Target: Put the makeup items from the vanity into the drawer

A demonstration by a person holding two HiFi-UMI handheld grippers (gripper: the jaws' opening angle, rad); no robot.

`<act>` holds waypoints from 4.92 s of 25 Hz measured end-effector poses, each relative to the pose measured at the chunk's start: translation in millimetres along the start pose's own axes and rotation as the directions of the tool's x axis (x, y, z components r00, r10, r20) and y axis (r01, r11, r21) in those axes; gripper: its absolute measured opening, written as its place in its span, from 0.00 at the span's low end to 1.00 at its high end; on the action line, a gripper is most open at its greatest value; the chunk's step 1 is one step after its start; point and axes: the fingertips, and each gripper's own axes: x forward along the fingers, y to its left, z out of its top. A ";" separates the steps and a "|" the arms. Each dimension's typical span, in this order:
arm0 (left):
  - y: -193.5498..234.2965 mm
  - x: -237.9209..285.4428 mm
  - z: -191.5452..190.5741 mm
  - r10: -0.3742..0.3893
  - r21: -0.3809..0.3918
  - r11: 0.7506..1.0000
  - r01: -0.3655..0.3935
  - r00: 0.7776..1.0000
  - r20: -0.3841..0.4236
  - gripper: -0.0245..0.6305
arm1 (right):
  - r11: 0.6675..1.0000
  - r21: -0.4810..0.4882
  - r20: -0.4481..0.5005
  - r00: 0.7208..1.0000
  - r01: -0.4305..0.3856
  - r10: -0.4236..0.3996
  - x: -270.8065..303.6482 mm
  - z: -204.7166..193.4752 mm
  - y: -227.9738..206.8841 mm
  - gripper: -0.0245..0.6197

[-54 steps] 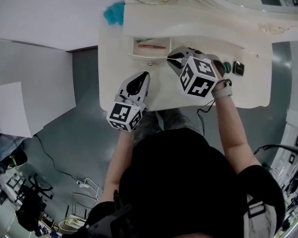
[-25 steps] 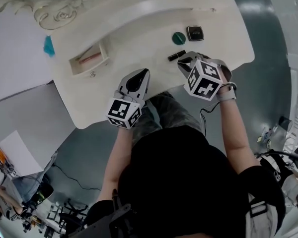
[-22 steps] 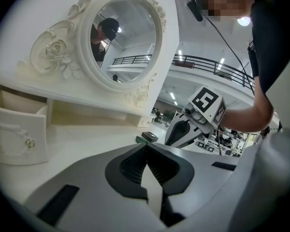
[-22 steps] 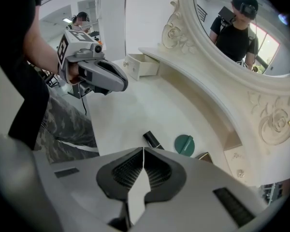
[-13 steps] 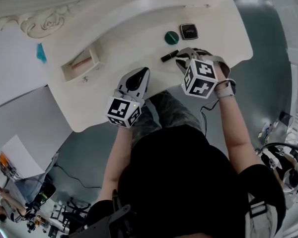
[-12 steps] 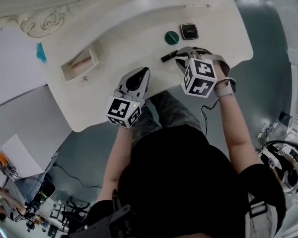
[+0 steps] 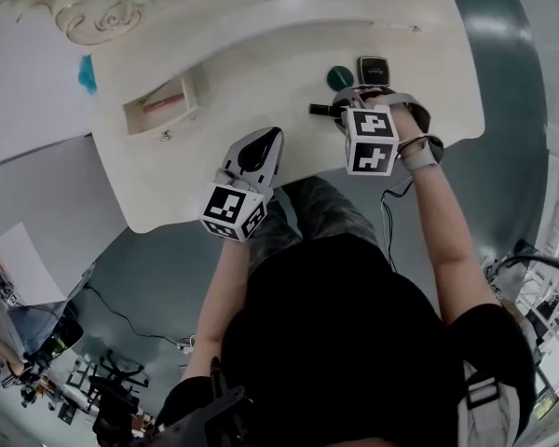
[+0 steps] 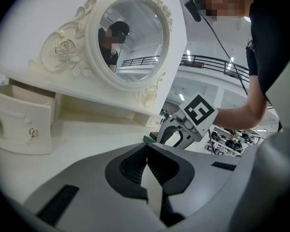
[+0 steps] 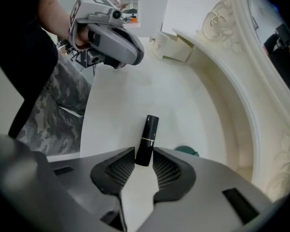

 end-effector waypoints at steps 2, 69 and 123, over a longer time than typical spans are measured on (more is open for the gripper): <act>3.9 -3.1 1.2 0.017 -0.006 1.000 -0.017 1.000 0.011 0.06 | 1.000 -0.012 0.011 1.000 -0.027 0.027 1.1 5.8 1.0 0.21; 207.3 -210.5 33.1 0.272 -0.149 0.957 -0.248 0.946 0.178 0.06 | 0.990 -0.142 0.092 0.996 0.026 -0.013 -11.1 333.1 -84.0 0.19; 43.1 -15.0 35.9 -0.003 0.006 1.000 0.003 0.999 0.037 0.06 | 0.940 0.320 0.274 0.938 0.118 -0.211 -48.5 88.9 -40.7 0.07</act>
